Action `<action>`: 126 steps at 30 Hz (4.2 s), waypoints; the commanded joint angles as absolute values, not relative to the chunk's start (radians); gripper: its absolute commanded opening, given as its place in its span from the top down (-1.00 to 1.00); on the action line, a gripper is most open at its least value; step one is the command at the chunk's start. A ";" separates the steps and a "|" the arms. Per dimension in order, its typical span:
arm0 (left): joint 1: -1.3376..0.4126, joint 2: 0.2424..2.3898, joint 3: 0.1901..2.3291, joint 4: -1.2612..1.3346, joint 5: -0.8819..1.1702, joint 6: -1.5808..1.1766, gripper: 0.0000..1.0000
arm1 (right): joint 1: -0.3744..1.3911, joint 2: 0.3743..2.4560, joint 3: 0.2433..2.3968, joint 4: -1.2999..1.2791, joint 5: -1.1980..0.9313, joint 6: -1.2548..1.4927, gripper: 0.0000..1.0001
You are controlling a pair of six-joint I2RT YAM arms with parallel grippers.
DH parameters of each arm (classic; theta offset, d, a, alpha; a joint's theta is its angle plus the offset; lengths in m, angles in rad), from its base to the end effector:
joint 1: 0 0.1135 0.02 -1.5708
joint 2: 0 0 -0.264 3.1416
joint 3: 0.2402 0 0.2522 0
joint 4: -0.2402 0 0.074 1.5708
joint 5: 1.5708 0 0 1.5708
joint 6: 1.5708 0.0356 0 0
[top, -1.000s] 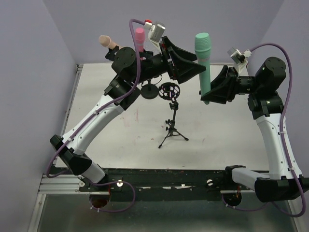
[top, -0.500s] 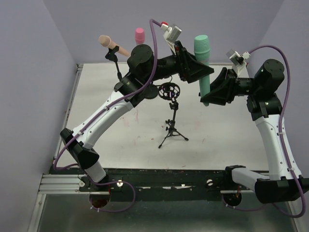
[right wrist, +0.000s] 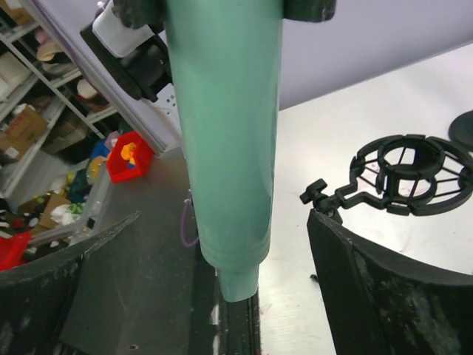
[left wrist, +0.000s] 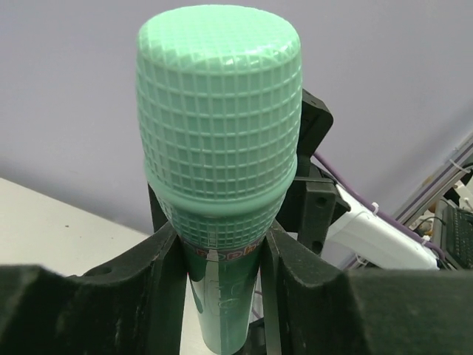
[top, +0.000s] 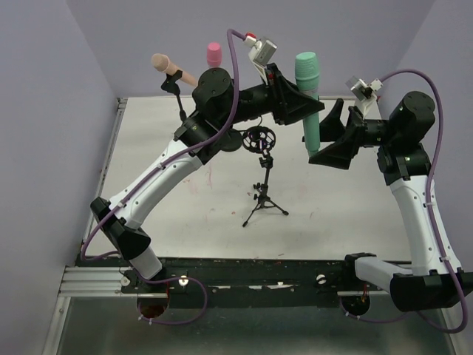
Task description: Attach the microphones to the stand
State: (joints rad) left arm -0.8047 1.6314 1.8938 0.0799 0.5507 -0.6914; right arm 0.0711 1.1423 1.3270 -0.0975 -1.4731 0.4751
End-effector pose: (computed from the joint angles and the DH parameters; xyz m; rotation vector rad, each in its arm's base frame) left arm 0.2329 -0.2689 0.5335 0.6206 1.3262 -1.5924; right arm 0.2142 0.0508 0.4643 -0.9717 1.4893 1.4758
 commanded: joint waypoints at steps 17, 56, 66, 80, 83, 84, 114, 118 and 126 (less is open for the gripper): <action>-0.643 1.295 1.788 -0.319 0.261 -0.310 0.80 | -0.040 1.057 0.907 -0.226 -0.951 -0.065 -1.00; -0.609 1.540 1.726 -0.175 0.255 -0.342 0.80 | -0.075 0.996 0.773 -0.176 -1.008 -0.123 -1.00; -0.611 1.454 1.502 -0.088 0.336 -0.403 0.60 | -0.075 1.006 0.776 -0.187 -1.019 -0.133 -1.00; -0.609 1.316 1.456 -0.097 0.302 -0.391 -0.77 | -0.074 1.029 0.779 -0.276 -1.150 -0.276 -1.00; -0.607 1.252 1.431 -0.120 0.266 -0.341 -0.77 | -0.074 1.043 0.795 -0.380 -1.247 -0.433 -1.00; -0.604 1.217 1.410 -0.121 0.250 -0.324 -0.77 | -0.074 1.055 0.799 -0.426 -1.288 -0.480 -1.00; -0.463 0.259 0.526 -0.371 -0.032 -0.483 -0.97 | 0.288 0.999 0.927 -0.472 -0.891 -0.250 -1.00; -0.463 0.247 0.502 -0.370 -0.029 -0.540 -0.97 | 0.334 1.005 0.925 -0.463 -0.890 -0.252 -1.00; -0.462 0.200 0.486 -0.383 -0.038 -0.586 -0.97 | 0.469 1.123 1.058 -0.419 -0.833 -0.195 -0.94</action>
